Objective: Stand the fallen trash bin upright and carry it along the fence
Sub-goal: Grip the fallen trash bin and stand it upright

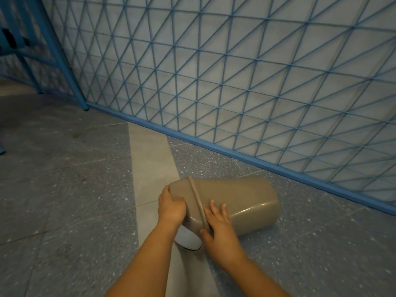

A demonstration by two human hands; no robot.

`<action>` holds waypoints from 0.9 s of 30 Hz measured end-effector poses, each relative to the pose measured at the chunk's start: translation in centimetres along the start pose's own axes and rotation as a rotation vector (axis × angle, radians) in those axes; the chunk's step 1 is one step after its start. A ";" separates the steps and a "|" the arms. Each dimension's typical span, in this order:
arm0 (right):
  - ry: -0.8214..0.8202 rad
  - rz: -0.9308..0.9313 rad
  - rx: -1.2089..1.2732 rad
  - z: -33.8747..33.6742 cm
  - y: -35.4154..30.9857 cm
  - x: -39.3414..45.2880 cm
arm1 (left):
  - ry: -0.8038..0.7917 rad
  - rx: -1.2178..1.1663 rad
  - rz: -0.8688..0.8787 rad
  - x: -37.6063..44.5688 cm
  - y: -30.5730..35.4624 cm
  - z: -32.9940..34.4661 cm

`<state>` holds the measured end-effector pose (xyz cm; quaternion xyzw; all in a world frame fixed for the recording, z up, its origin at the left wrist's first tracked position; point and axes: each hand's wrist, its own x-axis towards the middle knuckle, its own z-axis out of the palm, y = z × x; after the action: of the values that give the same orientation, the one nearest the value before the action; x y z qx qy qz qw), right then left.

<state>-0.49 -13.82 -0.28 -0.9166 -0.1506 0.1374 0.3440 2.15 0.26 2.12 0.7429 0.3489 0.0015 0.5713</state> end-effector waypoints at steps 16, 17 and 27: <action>0.392 0.112 1.085 -7.5 2.1 -2.5 | -0.107 0.590 0.871 -6.5 12.0 5.2; 0.418 0.131 1.142 -7.7 2.9 -2.8 | -0.152 0.622 0.906 -6.9 12.1 6.3; 0.480 0.289 1.372 -9.1 7.6 -4.7 | -0.302 0.880 1.116 -8.8 11.8 13.9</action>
<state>-0.19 -26.41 1.92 -0.5111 0.1706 0.0403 0.8414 7.18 -17.28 10.79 0.9634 -0.1964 0.0497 0.1757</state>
